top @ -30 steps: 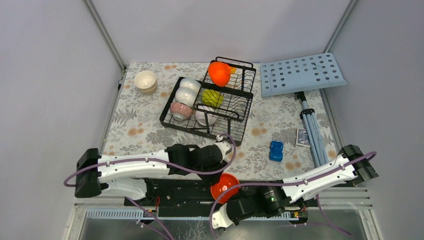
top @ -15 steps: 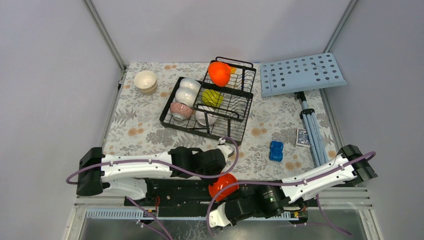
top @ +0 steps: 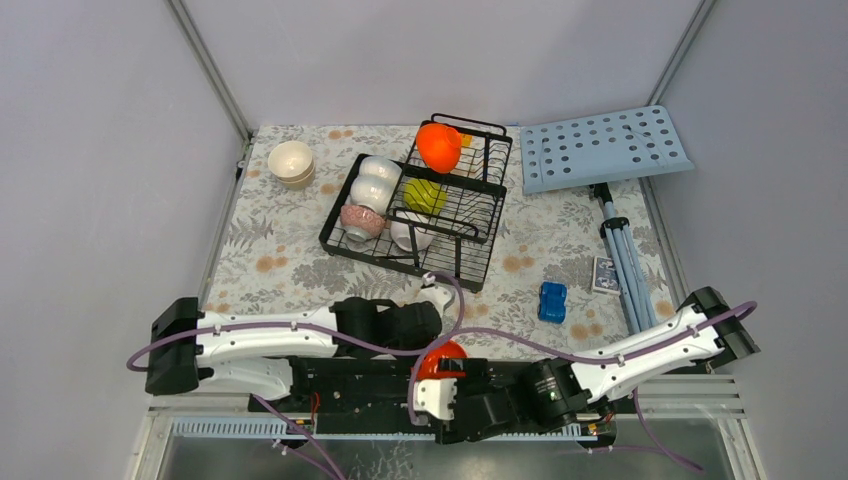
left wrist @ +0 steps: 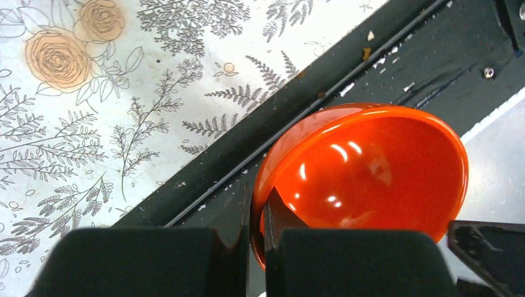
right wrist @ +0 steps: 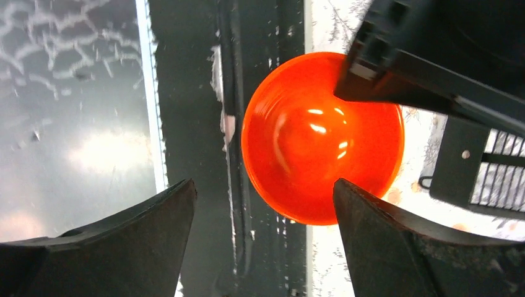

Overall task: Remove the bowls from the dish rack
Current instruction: Adjust the bowl at the center of the board.

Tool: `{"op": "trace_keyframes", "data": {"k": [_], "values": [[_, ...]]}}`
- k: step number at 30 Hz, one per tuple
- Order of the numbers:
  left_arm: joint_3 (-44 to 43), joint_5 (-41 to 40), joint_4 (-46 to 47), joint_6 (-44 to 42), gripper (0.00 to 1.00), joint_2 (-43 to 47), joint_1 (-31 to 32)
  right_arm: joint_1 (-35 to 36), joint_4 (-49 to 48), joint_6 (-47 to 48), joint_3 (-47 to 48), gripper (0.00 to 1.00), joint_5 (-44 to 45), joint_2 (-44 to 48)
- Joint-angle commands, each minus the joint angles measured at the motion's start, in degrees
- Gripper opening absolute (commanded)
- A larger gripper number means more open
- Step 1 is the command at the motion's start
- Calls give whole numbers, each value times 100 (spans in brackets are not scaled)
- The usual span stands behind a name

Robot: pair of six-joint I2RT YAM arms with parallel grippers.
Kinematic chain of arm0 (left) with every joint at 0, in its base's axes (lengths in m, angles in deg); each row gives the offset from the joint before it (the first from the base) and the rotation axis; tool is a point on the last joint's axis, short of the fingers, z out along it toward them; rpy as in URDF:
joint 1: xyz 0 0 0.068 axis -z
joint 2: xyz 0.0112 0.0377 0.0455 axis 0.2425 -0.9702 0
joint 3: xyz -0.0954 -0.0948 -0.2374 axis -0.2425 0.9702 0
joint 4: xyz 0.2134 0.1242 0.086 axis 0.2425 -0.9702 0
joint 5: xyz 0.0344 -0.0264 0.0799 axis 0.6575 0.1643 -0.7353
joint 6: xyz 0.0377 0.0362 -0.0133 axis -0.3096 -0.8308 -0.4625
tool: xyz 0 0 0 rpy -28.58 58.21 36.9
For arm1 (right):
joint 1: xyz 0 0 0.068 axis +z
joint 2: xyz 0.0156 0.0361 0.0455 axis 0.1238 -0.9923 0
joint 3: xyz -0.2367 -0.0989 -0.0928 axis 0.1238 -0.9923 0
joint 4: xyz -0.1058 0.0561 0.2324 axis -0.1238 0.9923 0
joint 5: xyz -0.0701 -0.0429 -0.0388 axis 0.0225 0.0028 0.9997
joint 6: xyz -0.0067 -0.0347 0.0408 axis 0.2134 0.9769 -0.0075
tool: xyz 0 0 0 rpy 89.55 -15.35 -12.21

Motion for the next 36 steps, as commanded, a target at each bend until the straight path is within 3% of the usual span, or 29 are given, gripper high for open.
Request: {"op": "trace_keyframes", "data": {"k": [1,7,12,15,20,29,36], "values": [[245,-458,461,478,0,399,-105,33,-572,-1519,-121,88,943,412],[652,-778,583,1060,0,714,-382,32,-782,-2789,-144,99,1997,806],[962,-1365,589,1829,0,1178,-406,-236,-17,-4339,177,96,3020,623],[1152,-1686,585,2293,0,1421,-405,-814,93,-5173,164,88,2935,646],[1392,-2063,592,3081,0,1759,-408,-1672,-647,-5692,-359,65,2479,1040],[1166,-2170,-137,4654,0,1176,-406,-2610,-728,-5766,-383,63,1658,483],[898,-1986,-382,4912,0,657,-381,-2934,-1178,-5478,-357,54,1131,-86]]}}
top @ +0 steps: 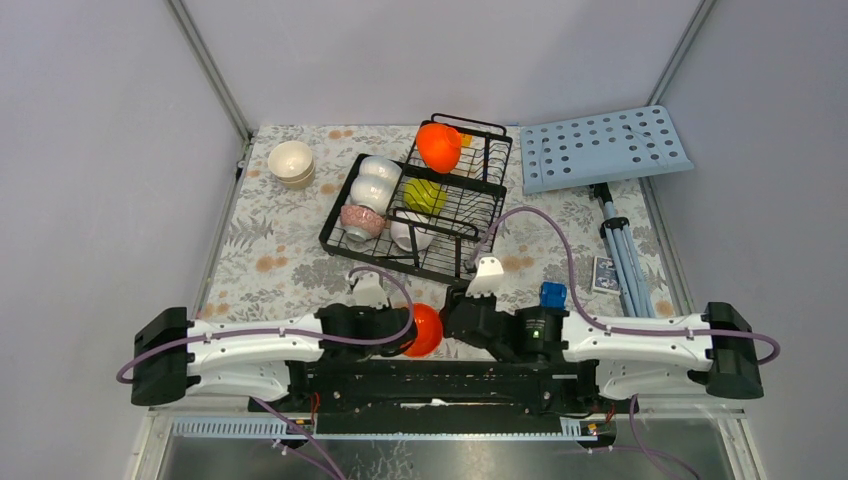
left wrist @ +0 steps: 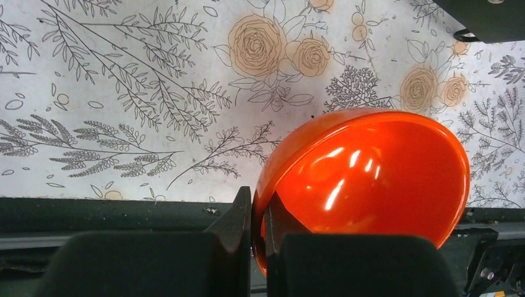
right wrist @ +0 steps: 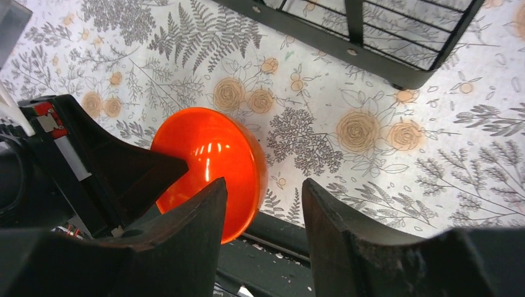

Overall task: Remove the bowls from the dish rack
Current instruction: Adjust the bowl at the center of the board.

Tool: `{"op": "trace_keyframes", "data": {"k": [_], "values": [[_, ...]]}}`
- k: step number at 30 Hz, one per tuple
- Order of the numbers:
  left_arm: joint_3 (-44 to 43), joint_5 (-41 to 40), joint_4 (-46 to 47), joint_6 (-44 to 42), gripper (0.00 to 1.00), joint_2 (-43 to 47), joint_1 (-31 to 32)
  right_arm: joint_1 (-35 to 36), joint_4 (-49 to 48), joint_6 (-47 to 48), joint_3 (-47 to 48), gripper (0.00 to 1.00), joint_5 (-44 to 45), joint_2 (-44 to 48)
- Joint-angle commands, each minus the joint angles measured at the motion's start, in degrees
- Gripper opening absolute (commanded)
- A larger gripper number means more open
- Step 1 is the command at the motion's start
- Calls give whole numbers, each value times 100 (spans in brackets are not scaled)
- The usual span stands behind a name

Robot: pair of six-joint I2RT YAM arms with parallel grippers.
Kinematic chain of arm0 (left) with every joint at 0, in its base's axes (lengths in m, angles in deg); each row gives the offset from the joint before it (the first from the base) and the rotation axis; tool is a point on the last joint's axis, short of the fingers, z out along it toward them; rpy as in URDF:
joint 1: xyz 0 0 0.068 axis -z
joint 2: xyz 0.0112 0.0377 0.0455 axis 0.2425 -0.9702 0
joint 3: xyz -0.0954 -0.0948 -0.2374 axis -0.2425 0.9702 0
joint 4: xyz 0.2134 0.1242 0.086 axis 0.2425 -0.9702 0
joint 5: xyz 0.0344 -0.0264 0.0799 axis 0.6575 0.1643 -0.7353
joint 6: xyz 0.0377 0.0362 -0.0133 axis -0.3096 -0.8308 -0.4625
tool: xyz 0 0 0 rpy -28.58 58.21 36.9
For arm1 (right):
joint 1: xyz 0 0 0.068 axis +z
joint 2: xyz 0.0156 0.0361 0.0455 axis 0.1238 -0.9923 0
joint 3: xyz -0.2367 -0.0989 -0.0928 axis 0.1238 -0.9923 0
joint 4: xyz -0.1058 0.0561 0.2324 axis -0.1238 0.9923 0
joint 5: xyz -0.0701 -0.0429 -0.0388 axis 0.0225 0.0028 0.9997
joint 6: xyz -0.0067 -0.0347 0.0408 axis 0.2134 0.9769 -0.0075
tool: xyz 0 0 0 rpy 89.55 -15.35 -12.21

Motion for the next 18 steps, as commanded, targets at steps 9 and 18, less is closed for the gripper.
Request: {"op": "trace_keyframes", "data": {"k": [9,18], "values": [[-410,-144,-191,632,0,-118,125,-122,-504,296,87,39,-571,-959],[-486,-131,-183,688,0,-312,192,-122,-520,322,180,30,-705,-1352]]}}
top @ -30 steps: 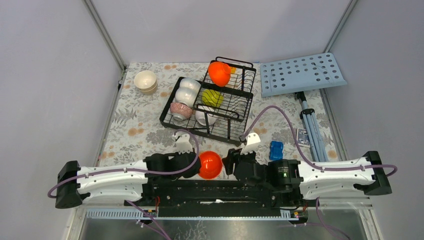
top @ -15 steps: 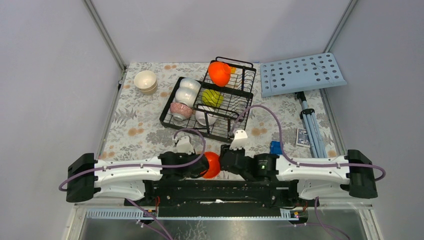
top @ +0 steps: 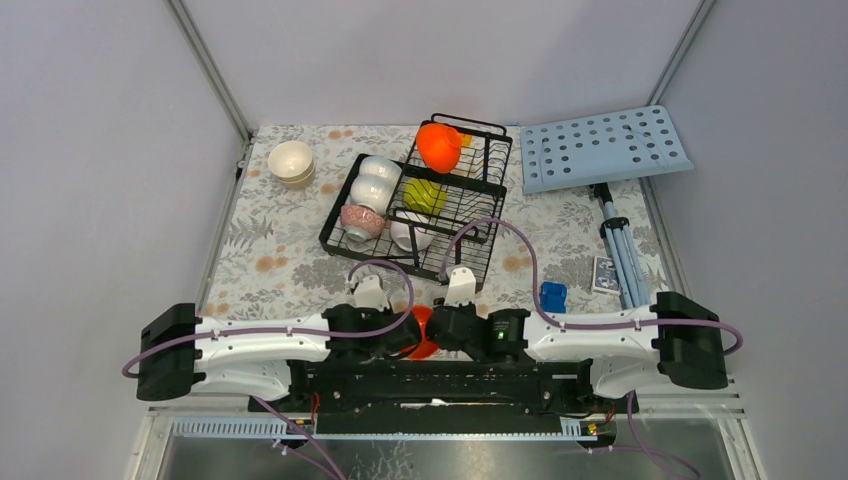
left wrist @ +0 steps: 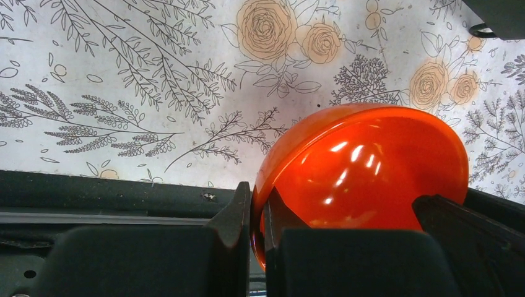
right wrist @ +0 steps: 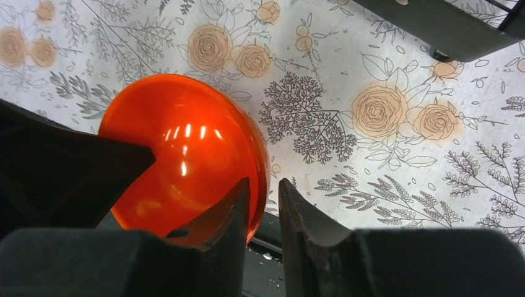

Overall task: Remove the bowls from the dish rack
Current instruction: Adjust the bowl at the center of the board.

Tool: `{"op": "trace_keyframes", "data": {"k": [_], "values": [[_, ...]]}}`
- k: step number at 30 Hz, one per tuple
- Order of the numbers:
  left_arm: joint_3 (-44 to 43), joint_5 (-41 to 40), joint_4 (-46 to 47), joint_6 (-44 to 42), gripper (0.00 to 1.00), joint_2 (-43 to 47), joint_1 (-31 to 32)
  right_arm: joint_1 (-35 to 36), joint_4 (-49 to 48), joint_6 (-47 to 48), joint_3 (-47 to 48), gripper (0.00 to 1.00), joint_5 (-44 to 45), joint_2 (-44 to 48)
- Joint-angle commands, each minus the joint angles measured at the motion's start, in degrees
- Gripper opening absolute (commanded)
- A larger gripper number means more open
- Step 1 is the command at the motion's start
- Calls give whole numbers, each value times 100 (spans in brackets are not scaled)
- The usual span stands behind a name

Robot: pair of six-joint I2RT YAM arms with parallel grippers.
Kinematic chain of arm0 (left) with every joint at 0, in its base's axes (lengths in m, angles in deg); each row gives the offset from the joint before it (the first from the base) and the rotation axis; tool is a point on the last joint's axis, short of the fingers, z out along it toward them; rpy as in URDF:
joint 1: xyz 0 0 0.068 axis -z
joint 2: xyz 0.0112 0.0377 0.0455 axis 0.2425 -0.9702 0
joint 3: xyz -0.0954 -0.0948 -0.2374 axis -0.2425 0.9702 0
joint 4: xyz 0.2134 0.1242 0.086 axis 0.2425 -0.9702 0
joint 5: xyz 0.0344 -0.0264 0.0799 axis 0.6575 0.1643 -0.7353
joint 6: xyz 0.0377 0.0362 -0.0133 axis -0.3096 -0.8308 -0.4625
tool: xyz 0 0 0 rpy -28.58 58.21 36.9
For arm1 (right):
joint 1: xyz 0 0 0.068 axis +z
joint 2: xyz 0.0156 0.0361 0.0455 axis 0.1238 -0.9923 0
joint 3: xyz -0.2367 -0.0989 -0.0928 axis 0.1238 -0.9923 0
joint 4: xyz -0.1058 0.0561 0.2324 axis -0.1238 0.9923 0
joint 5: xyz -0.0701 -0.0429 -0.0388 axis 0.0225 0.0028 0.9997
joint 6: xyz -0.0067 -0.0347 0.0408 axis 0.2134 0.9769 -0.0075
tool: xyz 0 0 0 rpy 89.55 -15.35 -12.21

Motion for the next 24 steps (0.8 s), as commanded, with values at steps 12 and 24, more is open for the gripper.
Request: {"op": "trace_keyframes", "data": {"k": [12,24], "values": [[-274,-234,74,-98,0,66,77,-38,160,-127,247,0,-206,-290],[-329,-621,-166,-1134,61,512,76,-38,448,-265,325,0,-116,-263]]}}
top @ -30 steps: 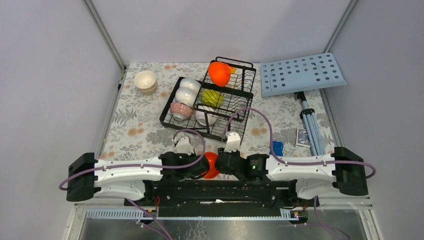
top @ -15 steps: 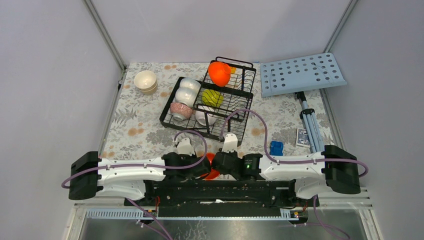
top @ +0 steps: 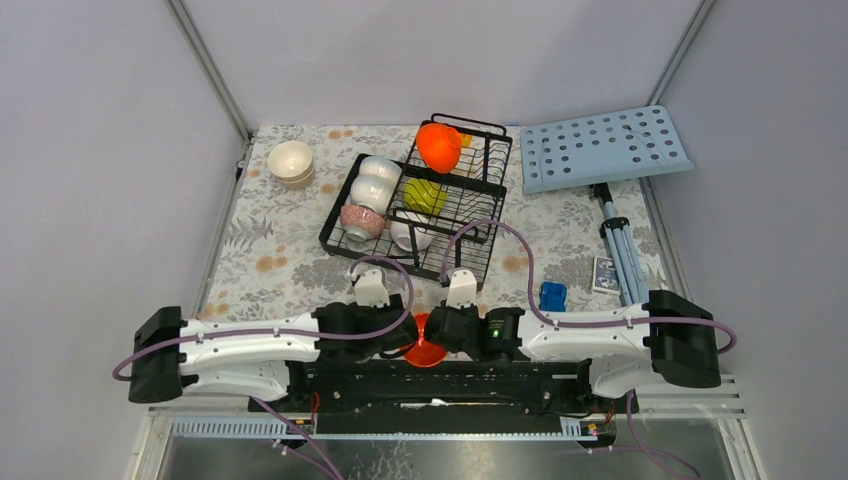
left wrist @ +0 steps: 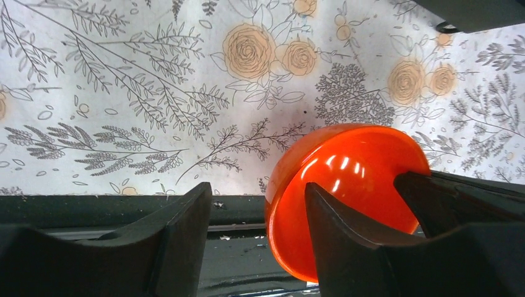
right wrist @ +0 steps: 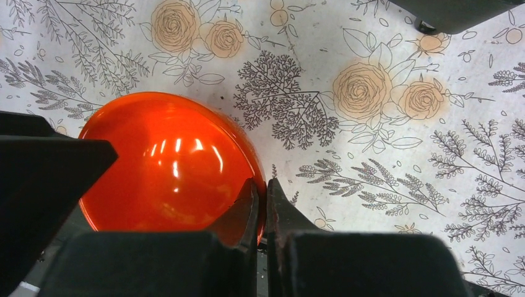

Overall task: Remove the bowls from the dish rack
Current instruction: Adjust the bowl at the center of the board.

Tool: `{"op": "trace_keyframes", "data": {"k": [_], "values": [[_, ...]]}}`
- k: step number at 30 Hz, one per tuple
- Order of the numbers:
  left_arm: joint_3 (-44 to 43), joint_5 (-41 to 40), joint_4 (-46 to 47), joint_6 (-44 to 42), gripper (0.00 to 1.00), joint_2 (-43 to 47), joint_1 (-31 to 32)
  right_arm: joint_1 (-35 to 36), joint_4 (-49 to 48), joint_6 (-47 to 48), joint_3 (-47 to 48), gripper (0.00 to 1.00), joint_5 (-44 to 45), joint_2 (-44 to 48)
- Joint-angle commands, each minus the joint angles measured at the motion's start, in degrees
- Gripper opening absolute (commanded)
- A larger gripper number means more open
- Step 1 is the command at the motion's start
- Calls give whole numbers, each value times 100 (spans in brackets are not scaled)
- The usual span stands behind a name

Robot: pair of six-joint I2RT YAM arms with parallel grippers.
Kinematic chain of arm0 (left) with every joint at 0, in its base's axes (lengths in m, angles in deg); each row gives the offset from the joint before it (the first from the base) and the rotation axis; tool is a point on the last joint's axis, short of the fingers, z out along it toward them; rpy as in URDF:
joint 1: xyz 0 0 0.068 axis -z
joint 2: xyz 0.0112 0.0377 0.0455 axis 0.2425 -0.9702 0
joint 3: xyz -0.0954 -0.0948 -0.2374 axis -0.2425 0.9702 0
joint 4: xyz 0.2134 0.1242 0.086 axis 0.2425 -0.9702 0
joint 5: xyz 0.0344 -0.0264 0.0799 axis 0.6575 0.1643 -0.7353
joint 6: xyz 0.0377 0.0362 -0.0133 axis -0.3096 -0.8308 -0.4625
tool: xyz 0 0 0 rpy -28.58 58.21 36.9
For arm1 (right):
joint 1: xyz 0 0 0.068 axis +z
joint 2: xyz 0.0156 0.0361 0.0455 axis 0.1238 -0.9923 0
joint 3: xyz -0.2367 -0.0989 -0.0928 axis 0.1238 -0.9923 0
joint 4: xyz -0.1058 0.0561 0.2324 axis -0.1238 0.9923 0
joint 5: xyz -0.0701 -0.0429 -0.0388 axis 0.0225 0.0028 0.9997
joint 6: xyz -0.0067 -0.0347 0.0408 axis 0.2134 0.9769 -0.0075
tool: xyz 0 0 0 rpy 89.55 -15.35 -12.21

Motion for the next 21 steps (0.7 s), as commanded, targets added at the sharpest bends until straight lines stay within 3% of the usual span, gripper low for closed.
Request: {"op": "trace_keyframes", "data": {"k": [1,7,18,21], "values": [[-100,-343,34,-578,60,389,0,21,66,-86,251,0,55,3],[100,-234,197,-1020,45,580,1,20,96,-142,190,0,64,64],[417,315,944,-1819,49,653,9,21,53,-135,163,0,33,118],[488,404,1097,-1879,43,509,9,21,49,-129,162,0,38,130]]}}
